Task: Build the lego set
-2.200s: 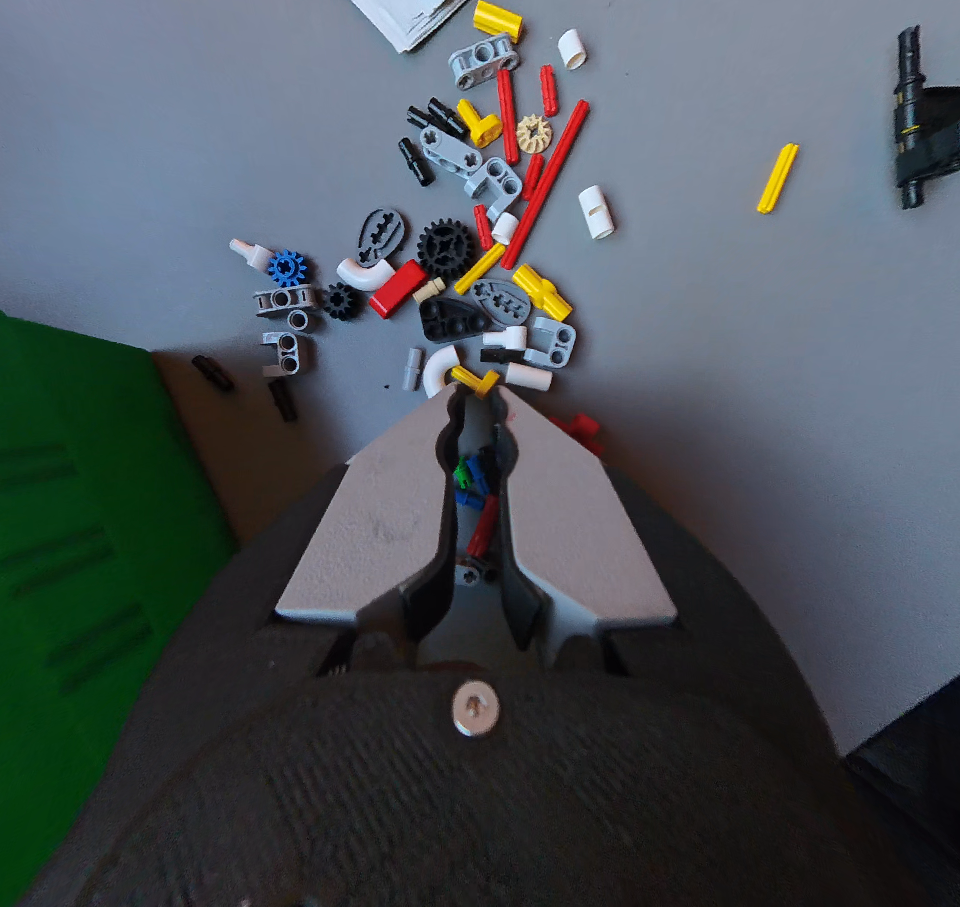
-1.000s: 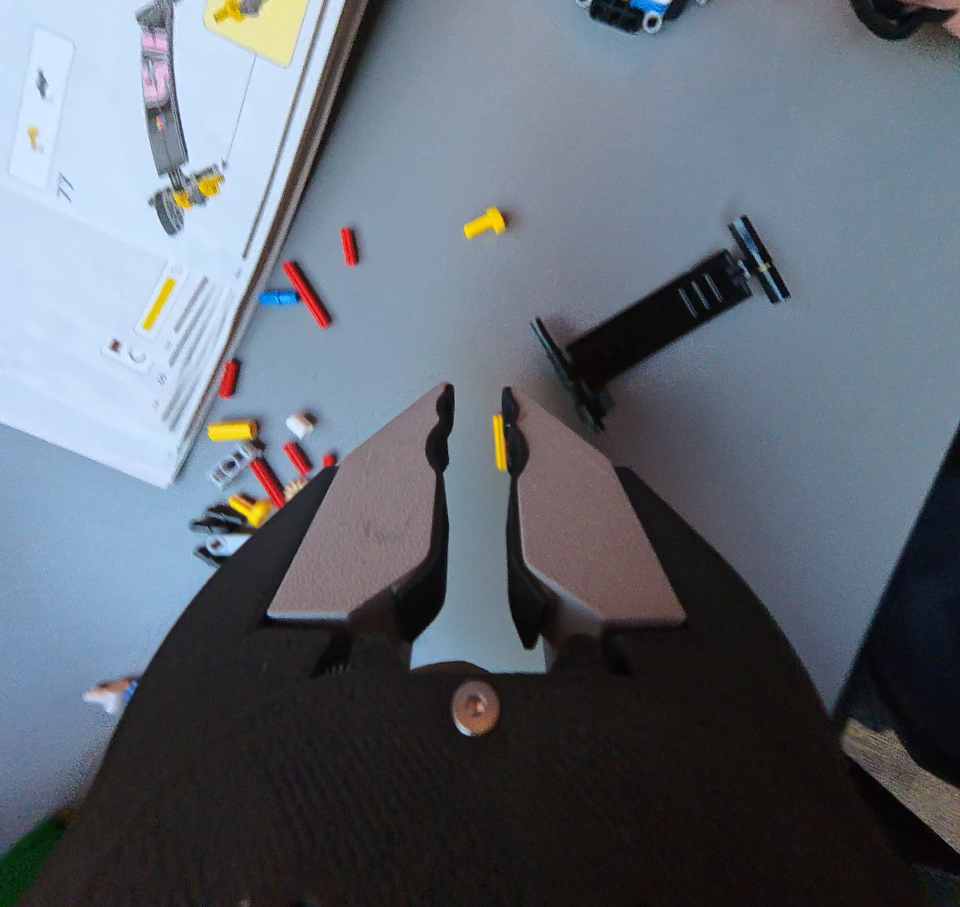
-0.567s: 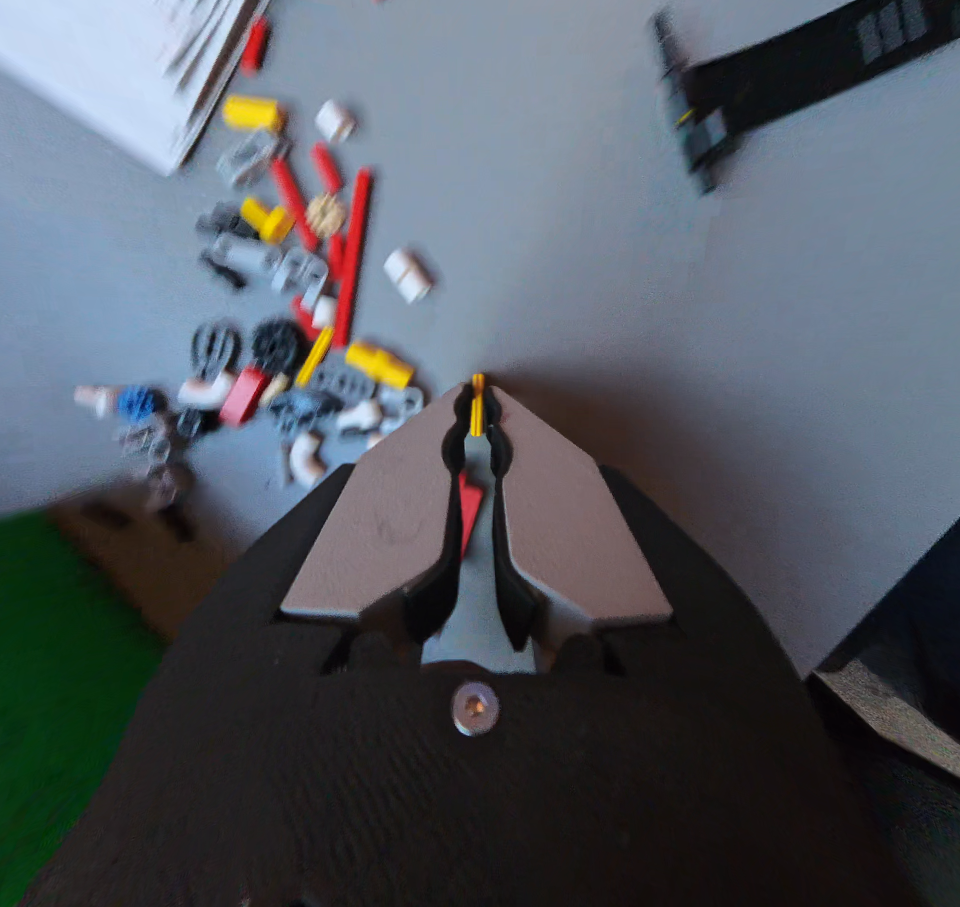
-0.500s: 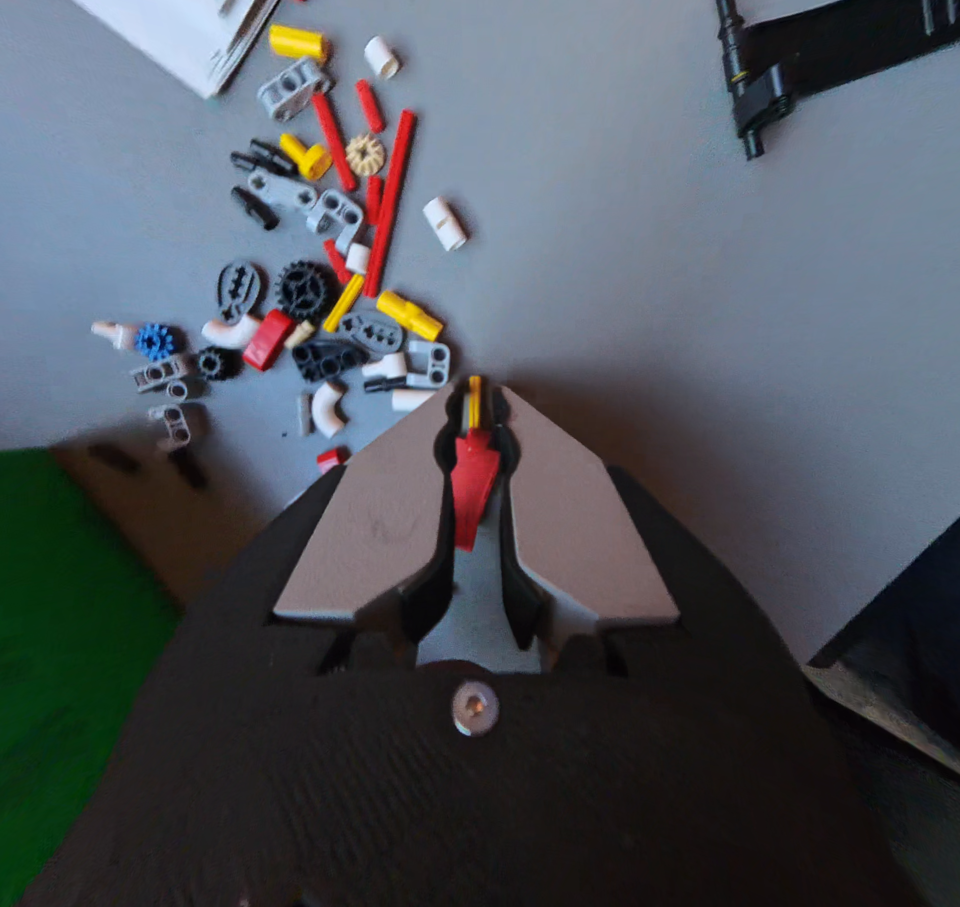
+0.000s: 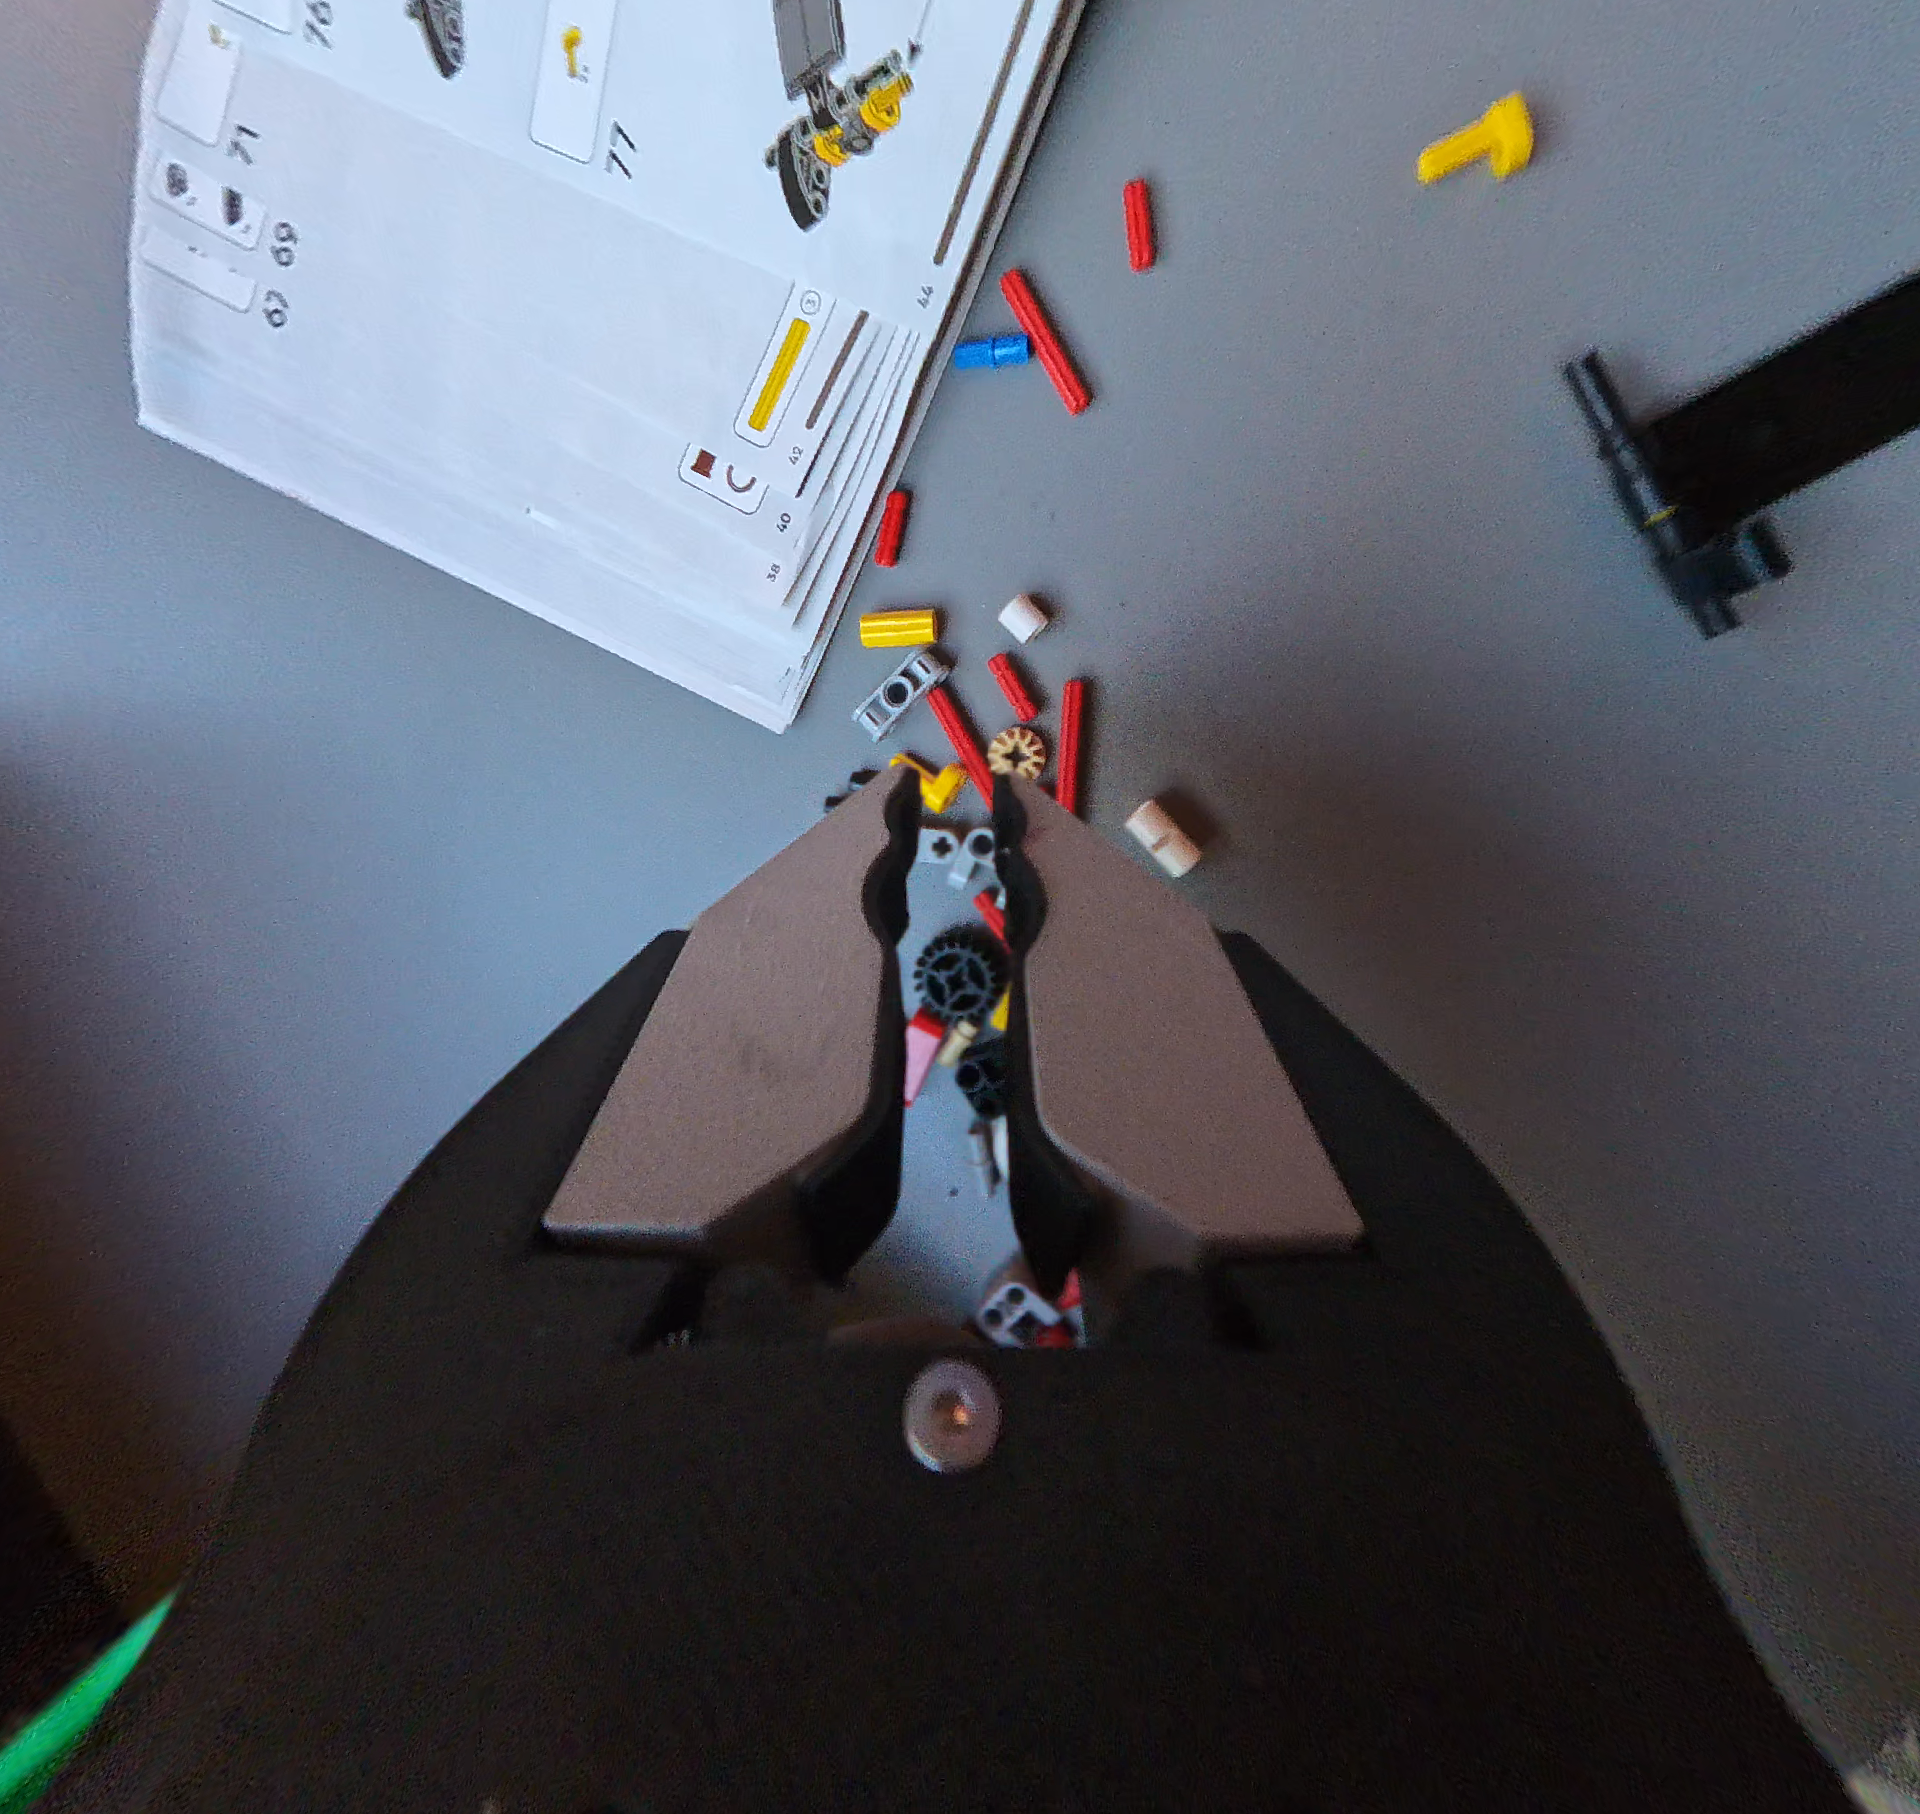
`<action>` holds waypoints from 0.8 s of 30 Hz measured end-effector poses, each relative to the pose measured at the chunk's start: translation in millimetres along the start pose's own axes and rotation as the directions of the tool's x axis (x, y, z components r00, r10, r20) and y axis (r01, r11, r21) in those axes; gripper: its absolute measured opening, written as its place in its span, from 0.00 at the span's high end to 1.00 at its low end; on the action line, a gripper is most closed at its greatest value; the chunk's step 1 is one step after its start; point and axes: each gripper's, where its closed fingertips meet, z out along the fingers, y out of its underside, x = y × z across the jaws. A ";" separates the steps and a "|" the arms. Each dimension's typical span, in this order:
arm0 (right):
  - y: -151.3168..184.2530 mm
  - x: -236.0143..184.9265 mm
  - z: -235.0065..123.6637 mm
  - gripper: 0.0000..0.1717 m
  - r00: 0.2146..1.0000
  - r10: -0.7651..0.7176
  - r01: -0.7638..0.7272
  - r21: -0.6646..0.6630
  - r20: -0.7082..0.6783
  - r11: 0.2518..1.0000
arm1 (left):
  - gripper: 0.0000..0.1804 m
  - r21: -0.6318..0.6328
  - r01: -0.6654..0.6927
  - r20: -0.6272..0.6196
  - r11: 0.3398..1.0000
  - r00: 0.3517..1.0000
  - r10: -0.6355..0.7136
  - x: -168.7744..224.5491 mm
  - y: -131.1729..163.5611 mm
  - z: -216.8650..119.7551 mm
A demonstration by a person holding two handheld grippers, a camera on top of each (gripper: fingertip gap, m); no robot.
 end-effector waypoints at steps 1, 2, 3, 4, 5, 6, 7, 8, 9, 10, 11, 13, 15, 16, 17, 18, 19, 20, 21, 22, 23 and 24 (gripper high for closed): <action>0.0 -0.8 0.3 0.96 1.000 -0.001 0.001 -0.001 0.003 1.000 | 0.95 -0.029 -0.029 -0.008 0.999 1.000 0.028 -2.0 2.6 3.3; -0.4 -1.8 0.5 0.96 1.000 -0.003 0.003 -0.001 0.006 1.000 | 0.95 -0.061 -0.054 -0.011 0.997 0.998 0.054 -4.1 6.7 6.7; -0.9 -2.4 0.3 0.96 1.000 -0.005 0.005 0.001 0.008 1.000 | 0.96 -0.093 -0.075 -0.016 0.993 0.997 0.074 -6.0 10.9 10.1; -1.4 -2.9 0.1 0.96 1.000 -0.007 0.007 0.003 0.009 1.000 | 0.95 -0.116 -0.092 -0.026 0.989 0.996 0.090 -6.7 14.0 13.4; -1.8 -3.2 0.0 0.96 1.000 -0.007 0.007 0.004 0.010 1.000 | 0.95 -0.132 -0.104 -0.038 0.986 0.994 0.100 -6.8 16.1 16.8; -1.9 -3.3 -0.1 0.96 1.000 -0.005 0.005 0.004 0.012 1.000 | 0.95 -0.146 -0.111 -0.045 0.983 0.993 0.105 -7.3 17.6 20.2; -2.1 -3.1 -0.3 0.96 1.000 -0.002 0.002 0.005 0.014 1.000 | 0.94 -0.159 -0.113 -0.047 0.981 0.993 0.107 -8.3 18.6 23.2; -2.3 -3.0 -0.4 0.96 1.000 0.000 -0.001 0.007 0.014 1.000 | 0.95 -0.156 -0.112 -0.055 0.981 0.993 0.105 -7.8 16.8 24.6; -2.6 -2.7 -0.8 0.96 1.000 0.002 -0.002 0.009 0.014 1.000 | 0.93 -0.145 -0.109 -0.067 0.983 0.993 0.100 -6.6 14.1 25.1; -2.6 -2.2 -0.9 0.96 1.000 0.003 -0.003 0.009 0.012 1.000 | 0.93 -0.141 -0.104 -0.075 0.984 0.993 0.095 -6.0 12.6 25.6; -2.3 -1.7 -1.0 0.96 1.000 0.004 -0.004 0.009 0.012 1.000 | 0.93 -0.139 -0.101 -0.080 0.985 0.993 0.091 -5.9 11.7 26.1; -1.9 -1.5 -0.7 0.95 1.000 0.009 -0.010 0.008 0.013 1.000 | 0.96 -0.133 -0.106 -0.094 0.985 0.991 0.094 -4.4 11.3 27.3; -2.2 -1.7 -0.9 0.96 1.000 0.010 -0.010 0.009 0.014 1.000 | 0.99 -0.123 -0.112 -0.106 0.986 0.989 0.099 -2.2 10.3 28.0; -2.1 -1.8 -0.8 0.96 1.000 0.009 -0.009 0.009 0.014 1.000 | 0.99 -0.122 -0.116 -0.105 0.986 0.989 0.103 -2.0 10.4 28.0; -2.0 -1.9 -0.6 0.96 1.000 0.009 -0.009 0.008 0.015 1.000 | 0.99 -0.122 -0.119 -0.105 0.985 0.989 0.106 -1.9 10.4 27.9; -1.7 -2.0 -0.4 0.96 1.000 0.010 -0.010 0.007 0.016 1.000 | 0.99 -0.122 -0.120 -0.104 0.985 0.989 0.107 -1.8 10.6 27.9; -1.6 -2.1 -0.4 0.96 1.000 0.010 -0.010 0.006 0.016 1.000 | 0.99 -0.125 -0.117 -0.102 0.985 0.989 0.105 -1.9 10.9 27.8; -1.7 -2.2 -0.4 0.96 1.000 0.010 -0.010 0.007 0.016 1.000 | 0.99 -0.131 -0.115 -0.098 0.985 0.990 0.103 -2.0 11.9 27.3; -1.7 -2.1 -0.4 0.96 1.000 0.010 -0.010 0.007 0.016 1.000 | 0.99 -0.133 -0.118 -0.094 0.984 0.990 0.106 -2.2 12.5 26.6; -1.8 -2.0 -0.6 0.96 1.000 0.010 -0.011 0.008 0.016 1.000 | 0.99 -0.128 -0.123 -0.090 0.984 0.990 0.111 -2.1 12.4 25.3; -2.1 -2.2 -0.7 0.96 1.000 0.011 -0.012 0.009 0.017 1.000 | 0.99 -0.124 -0.122 -0.084 0.985 0.990 0.112 -2.2 12.2 23.7; -2.1 -2.3 -0.7 0.96 1.000 0.013 -0.013 0.009 0.018 1.000 | 0.99 -0.121 -0.119 -0.077 0.986 0.991 0.110 -2.8 11.6 21.2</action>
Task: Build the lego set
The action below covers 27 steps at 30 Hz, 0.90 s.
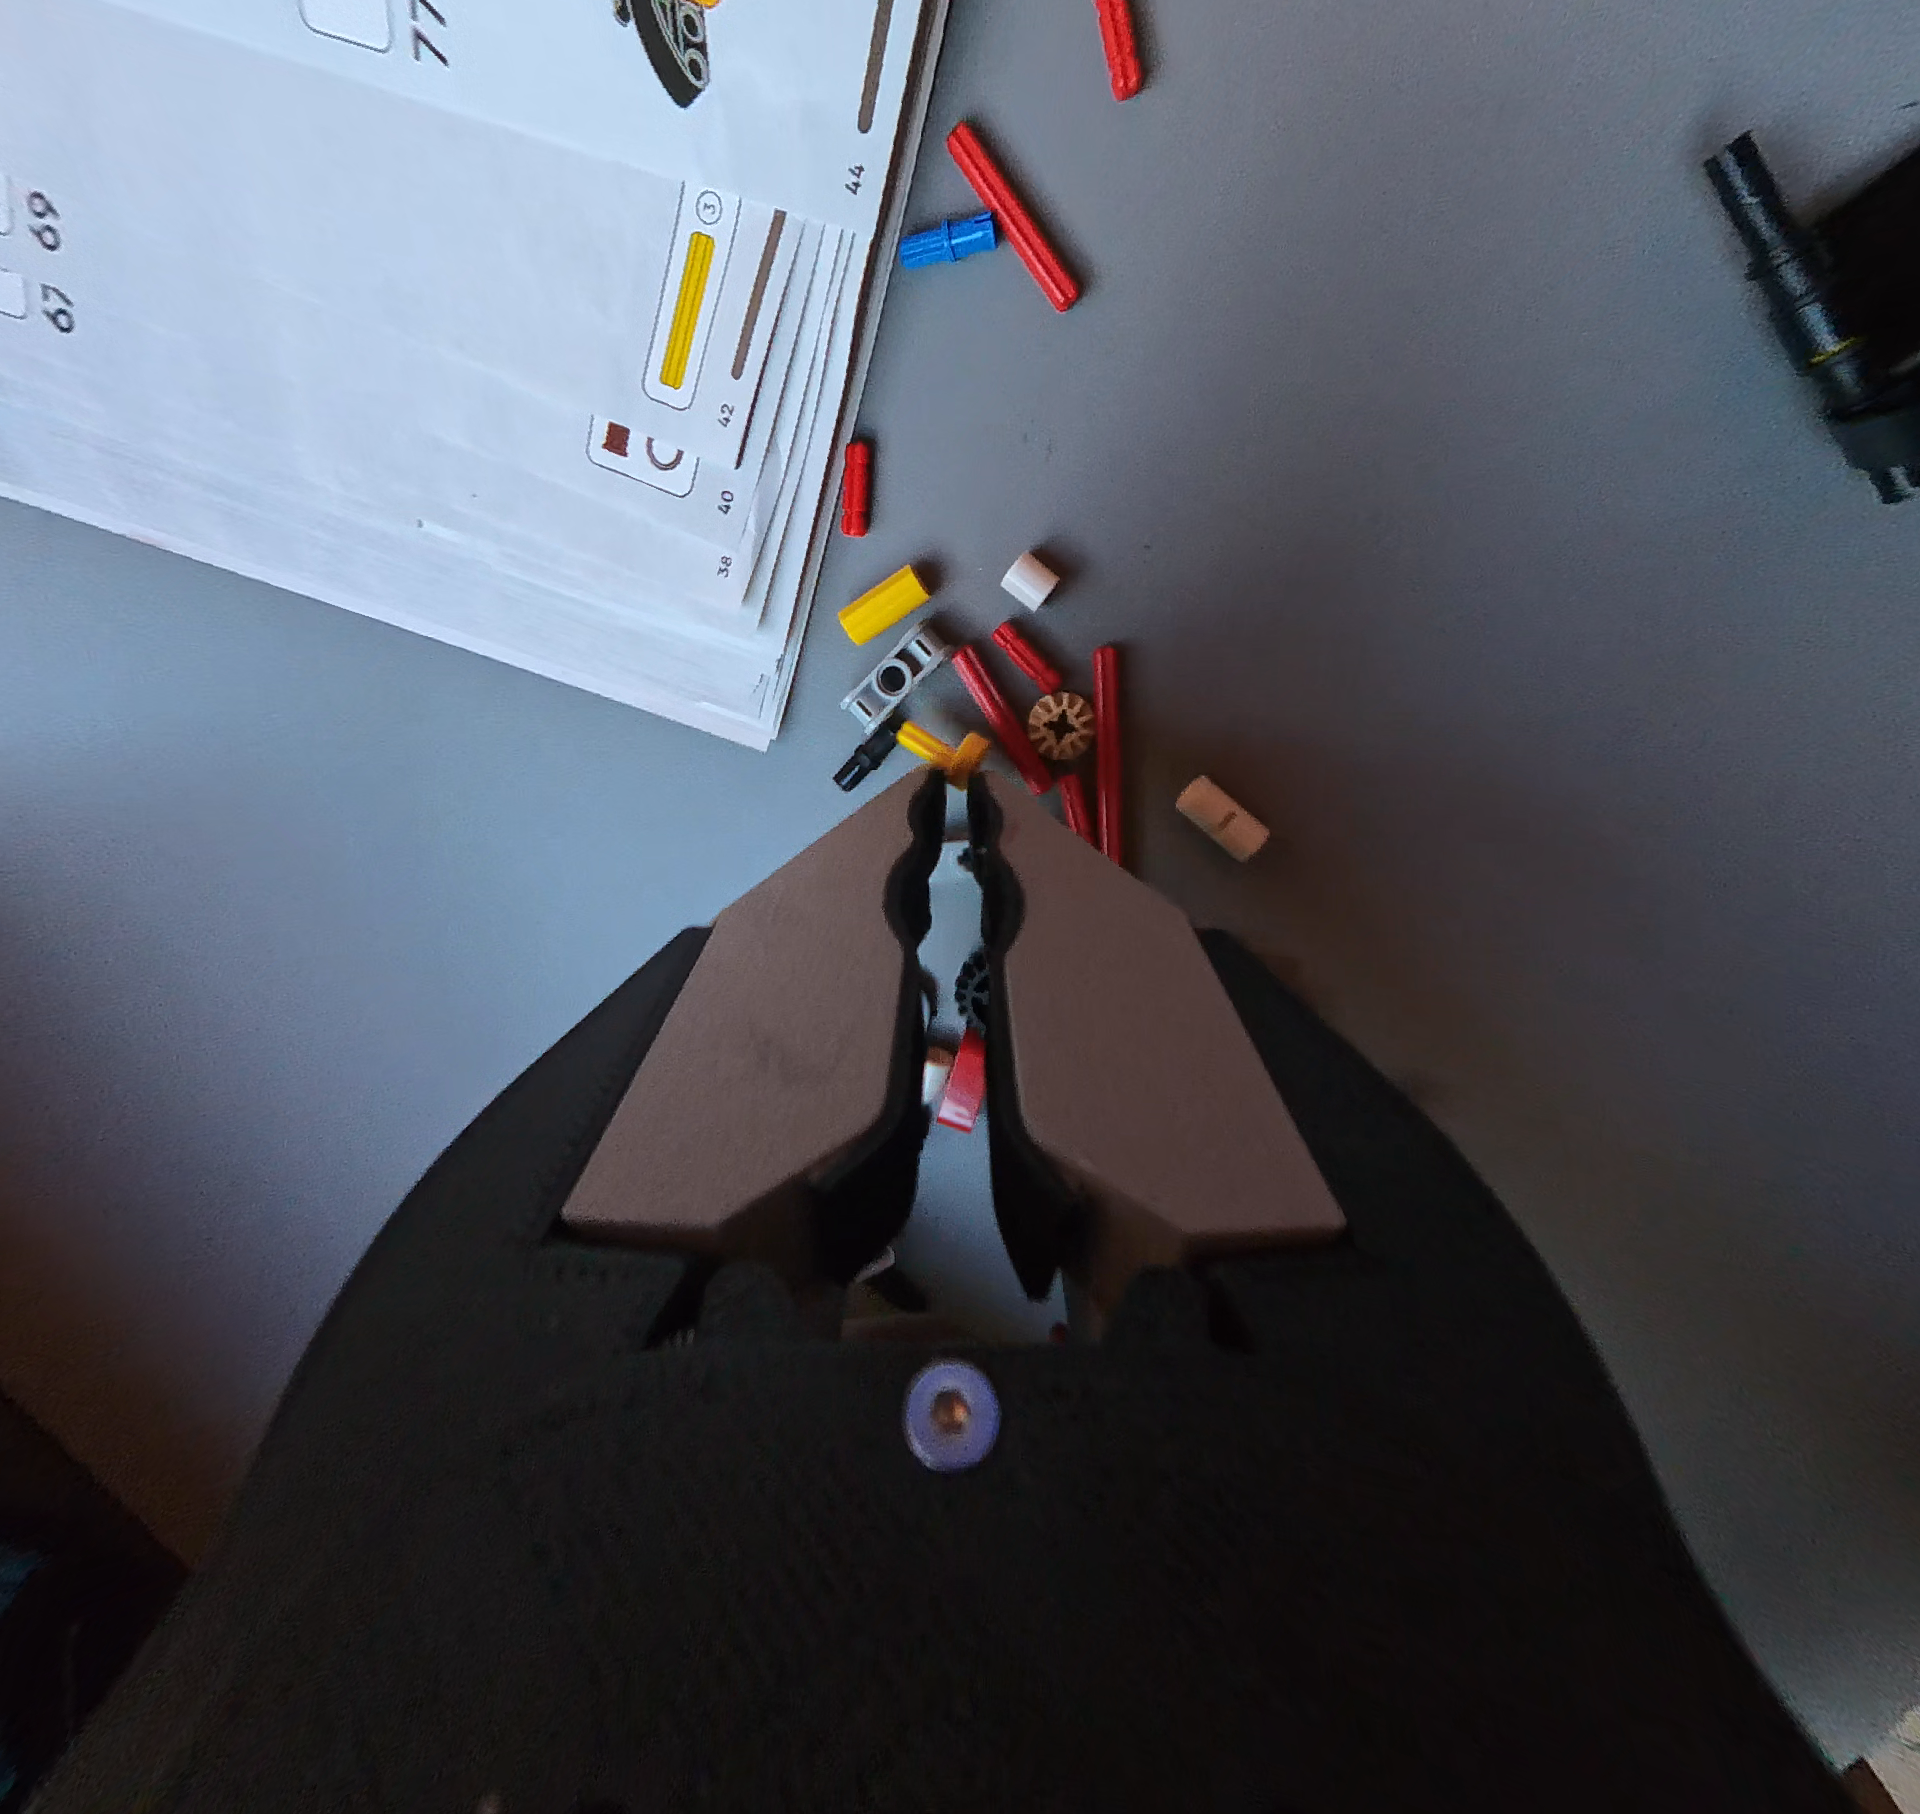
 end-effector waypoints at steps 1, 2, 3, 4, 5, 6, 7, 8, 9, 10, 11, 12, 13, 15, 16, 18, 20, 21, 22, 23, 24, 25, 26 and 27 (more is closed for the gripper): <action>0.0 -0.2 0.1 0.96 1.000 0.000 0.000 0.000 0.001 1.000 | 0.99 0.007 0.003 0.007 1.000 1.000 -0.003 -0.5 -1.0 -3.2; 0.0 -0.3 0.1 0.96 1.000 0.000 0.000 0.000 0.001 1.000 | 0.99 0.022 0.004 0.015 1.000 1.000 -0.005 -0.7 -4.1 -7.2; -0.1 -0.5 0.2 0.96 1.000 -0.001 0.001 0.000 0.001 1.000 | 0.99 0.048 0.005 0.017 0.999 1.000 -0.006 0.7 -10.4 -11.2; -0.2 -0.8 0.3 0.96 1.000 -0.001 0.001 0.001 0.002 1.000 | 0.99 0.076 0.004 0.009 0.997 1.000 -0.005 4.2 -19.0 -14.9; -0.1 -1.0 0.6 0.96 1.000 0.000 0.000 0.000 0.003 1.000 | 0.99 0.102 -0.004 0.000 0.995 1.000 0.004 9.2 -29.3 -17.5; 0.2 -1.3 0.9 0.96 1.000 0.000 0.000 -0.001 0.005 1.000 | 0.99 0.124 -0.020 -0.003 0.992 1.000 0.020 14.4 -41.0 -18.7; 0.5 -1.4 1.2 0.96 1.000 0.000 0.000 -0.002 0.005 1.000 | 0.99 0.146 -0.037 -0.006 0.989 0.999 0.038 20.6 -53.5 -18.1; 0.8 -1.4 1.4 0.96 1.000 -0.002 0.002 -0.004 0.004 1.000 | 0.99 0.164 -0.053 -0.023 0.985 0.998 0.057 29.3 -65.5 -15.6; 1.1 -1.2 1.3 0.96 1.000 -0.003 0.003 -0.006 0.003 1.000 | 0.99 0.177 -0.068 -0.043 0.982 0.996 0.076 38.4 -76.3 -11.4; 1.3 -0.8 1.1 0.96 1.000 -0.004 0.004 -0.006 0.000 1.000 | 0.99 0.186 -0.083 -0.057 0.979 0.994 0.096 46.5 -84.7 -5.8; 1.4 -0.1 0.8 0.96 1.000 -0.004 0.004 -0.006 -0.003 1.000 | 0.99 0.191 -0.099 -0.068 0.977 0.991 0.114 53.5 -90.6 0.9; 1.4 0.4 0.4 0.96 1.000 -0.002 0.002 -0.005 -0.005 1.000 | 0.99 0.190 -0.112 -0.081 0.975 0.988 0.129 59.5 -93.6 8.0; 1.2 0.8 0.0 0.96 1.000 0.000 0.000 -0.003 -0.005 1.000 | 0.99 0.183 -0.120 -0.087 0.976 0.987 0.138 63.5 -94.1 15.1; 0.0 0.9 -0.8 0.96 1.000 0.003 -0.003 0.002 -0.004 1.000 | 0.99 0.164 -0.127 -0.083 0.978 0.986 0.142 66.0 -91.4 25.2; -0.3 0.6 -1.1 0.96 1.000 0.002 -0.002 0.004 -0.004 1.000 | 0.98 0.205 -0.115 -0.084 0.972 0.987 0.135 67.0 -96.3 22.9; -0.2 0.6 -1.2 0.95 1.000 -0.003 0.003 0.002 -0.007 1.000 | 0.94 0.236 -0.080 -0.099 0.968 0.989 0.106 67.0 -98.8 17.1; 0.3 1.8 -1.1 0.95 1.000 -0.008 0.008 -0.001 -0.016 1.000 | 0.91 0.270 -0.047 -0.088 0.962 0.993 0.073 63.0 -99.8 9.0; 1.0 2.9 -1.0 0.94 1.000 -0.009 0.009 -0.005 -0.022 1.000 | 0.90 0.293 -0.028 -0.081 0.956 0.995 0.054 61.1 -99.6 3.7; 2.1 4.6 -0.7 0.94 1.000 -0.008 0.008 -0.009 -0.028 1.000 | 0.88 0.317 -0.005 -0.071 0.948 0.997 0.029 58.7 -98.1 -2.1; 3.9 7.3 -0.1 0.91 0.999 -0.002 0.001 -0.014 -0.037 1.000 | 0.87 0.343 0.021 -0.058 0.939 0.998 -0.001 55.9 -94.5 -8.4; 6.5 10.1 1.1 0.88 0.999 0.011 -0.012 -0.023 -0.044 1.000 | 0.85 0.367 0.048 -0.045 0.929 0.998 -0.034 53.4 -88.4 -14.9; 9.7 12.7 2.8 0.83 0.998 0.031 -0.033 -0.034 -0.047 0.999 | 0.83 0.389 0.076 -0.026 0.918 0.997 -0.072 49.6 -79.9 -21.2; 12.5 15.2 4.4 0.78 0.997 0.053 -0.055 -0.043 -0.049 0.998 | 0.80 0.408 0.107 0.007 0.907 0.993 -0.120 43.1 -68.9 -27.2; 14.7 17.9 5.7 0.73 0.996 0.071 -0.074 -0.049 -0.054 0.996 | 0.76 0.425 0.133 0.043 0.895 0.985 -0.167 36.2 -56.3 -32.9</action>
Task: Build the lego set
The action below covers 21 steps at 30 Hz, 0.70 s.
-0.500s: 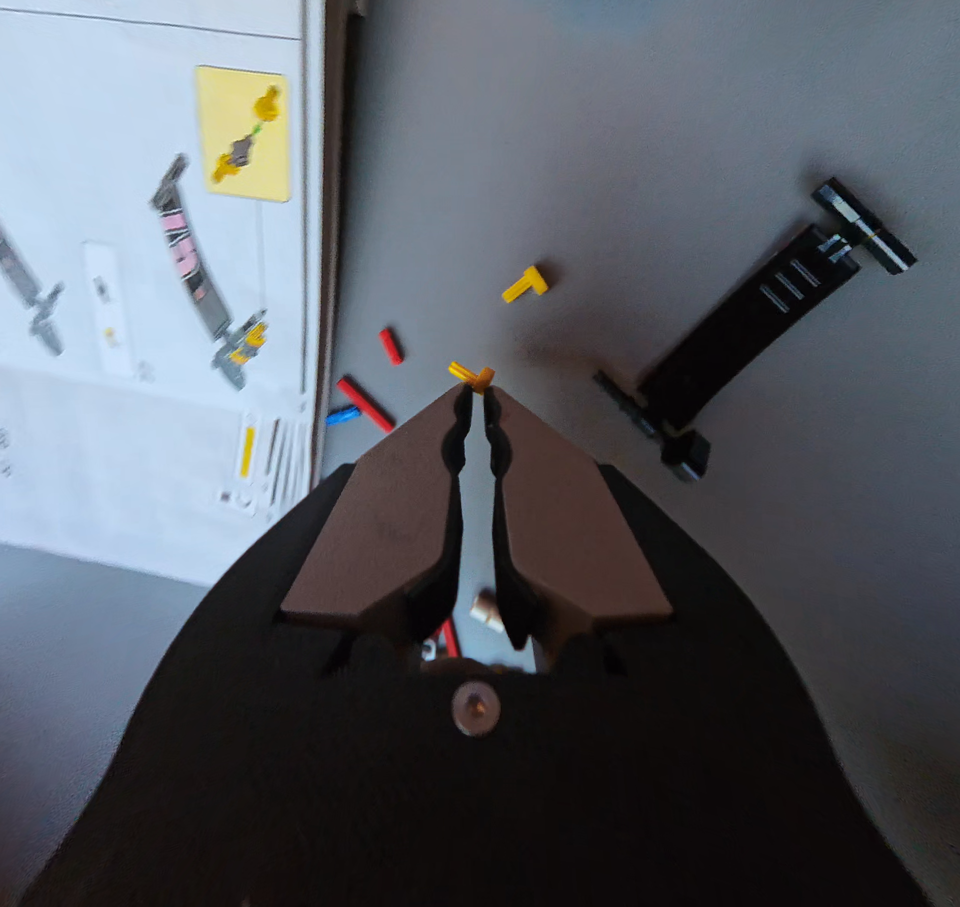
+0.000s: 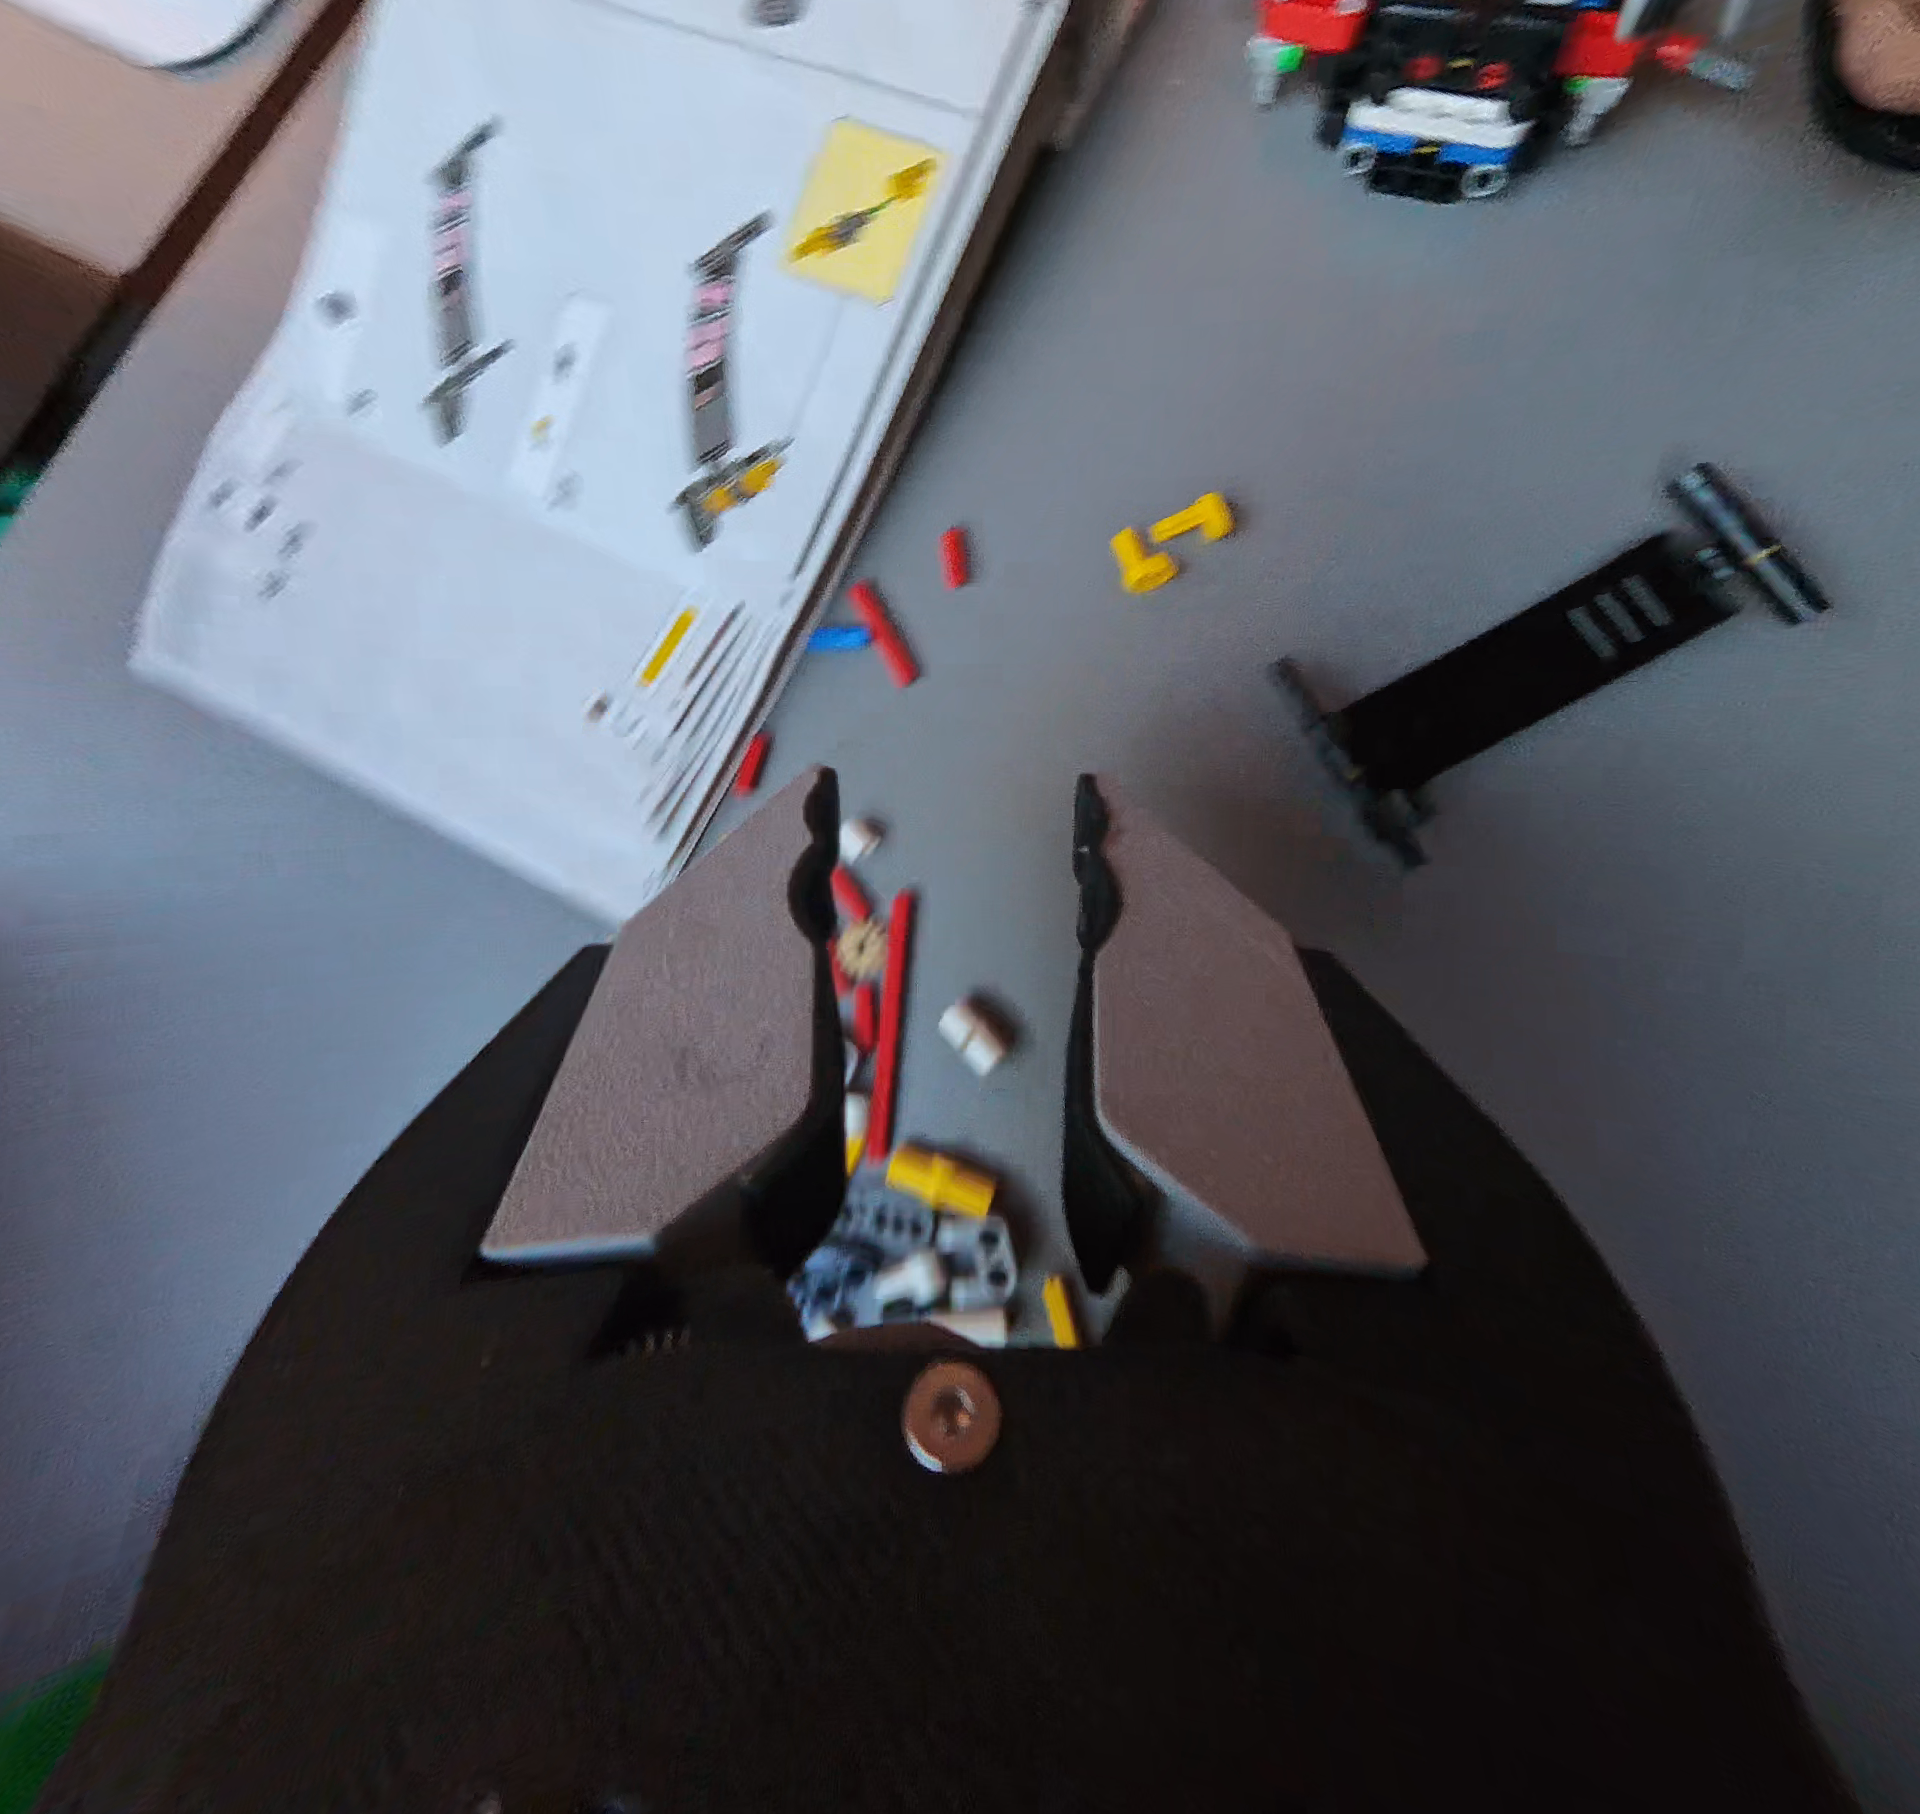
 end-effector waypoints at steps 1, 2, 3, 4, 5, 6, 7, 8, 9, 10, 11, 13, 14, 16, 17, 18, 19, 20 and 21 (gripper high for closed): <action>1.3 2.5 1.0 0.70 1.000 0.011 -0.011 -0.006 -0.006 1.000 | 0.77 0.014 0.029 0.047 0.999 0.998 -0.030 -8.6 8.9 -10.1; 1.9 4.7 1.6 0.66 1.000 0.016 -0.016 -0.008 -0.013 1.000 | 0.76 0.037 0.066 0.088 0.997 0.994 -0.069 -16.4 16.7 -20.4; 1.9 6.9 1.8 0.63 1.000 0.018 -0.019 -0.005 -0.024 1.000 | 0.77 0.070 0.110 0.106 0.992 0.988 -0.117 -21.5 22.4 -30.3; 1.5 8.4 1.7 0.63 0.999 0.016 -0.016 0.000 -0.030 1.000 | 0.79 0.105 0.150 0.102 0.983 0.982 -0.161 -23.8 26.1 -39.1; 1.4 9.1 1.1 0.64 0.999 0.009 -0.009 0.002 -0.032 1.000 | 0.81 0.137 0.179 0.101 0.974 0.976 -0.193 -25.9 28.5 -47.3; 1.3 9.6 0.5 0.67 0.999 0.003 -0.003 0.006 -0.033 1.000 | 0.85 0.168 0.190 0.114 0.967 0.971 -0.210 -28.9 29.9 -54.7; 0.8 9.8 -0.1 0.70 0.999 -0.003 0.003 0.013 -0.034 1.000 | 0.91 0.199 0.182 0.136 0.963 0.968 -0.211 -31.7 29.7 -61.5; 0.7 10.2 -0.3 0.71 0.999 -0.004 0.005 0.018 -0.033 1.000 | 0.96 0.225 0.165 0.159 0.960 0.966 -0.203 -33.8 28.5 -67.3; 1.4 10.4 -0.2 0.74 1.000 0.000 0.001 0.018 -0.028 1.000 | 0.99 0.237 0.155 0.165 0.959 0.966 -0.197 -33.7 27.5 -70.9; 3.0 11.0 0.1 0.75 1.000 0.008 -0.008 0.011 -0.024 1.000 | 1.00 0.236 0.157 0.165 0.959 0.966 -0.199 -33.4 27.6 -72.7; 4.3 11.9 0.2 0.77 1.000 0.012 -0.012 0.003 -0.024 1.000 | 1.00 0.225 0.158 0.155 0.962 0.968 -0.195 -31.4 28.6 -73.3; 4.8 12.6 -1.1 0.88 1.000 -0.008 0.007 -0.008 -0.030 1.000 | 1.00 0.215 0.159 0.163 0.964 0.967 -0.196 -31.9 30.7 -74.7; 5.3 12.9 -1.6 0.93 0.999 -0.026 0.025 -0.016 -0.036 1.000 | 1.00 0.225 0.159 0.178 0.961 0.963 -0.201 -34.4 30.7 -75.7; 11.8 11.3 0.0 1.00 0.998 -0.054 0.053 -0.060 -0.029 0.997 | 1.00 0.244 0.138 0.217 0.960 0.957 -0.193 -40.5 30.2 -77.1; 17.9 12.4 2.2 1.00 0.998 -0.058 0.054 -0.097 -0.035 0.994 | 1.00 0.235 0.139 0.250 0.962 0.948 -0.198 -46.1 33.0 -77.4; 24.4 13.8 4.8 1.00 0.997 -0.063 0.056 -0.136 -0.044 0.989 | 0.93 0.217 0.149 0.276 0.965 0.939 -0.207 -50.7 37.1 -76.8; 30.6 15.9 6.9 1.00 0.996 -0.073 0.062 -0.173 -0.058 0.983 | 0.90 0.187 0.164 0.281 0.968 0.936 -0.213 -52.0 41.9 -74.6; 35.1 18.6 8.3 1.00 0.993 -0.086 0.069 -0.202 -0.078 0.977 | 0.90 0.156 0.181 0.285 0.971 0.933 -0.220 -52.9 47.0 -72.4; 37.5 19.5 9.4 1.00 0.991 -0.099 0.078 -0.218 -0.088 0.973 | 0.89 0.135 0.197 0.296 0.971 0.927 -0.229 -54.6 51.0 -71.4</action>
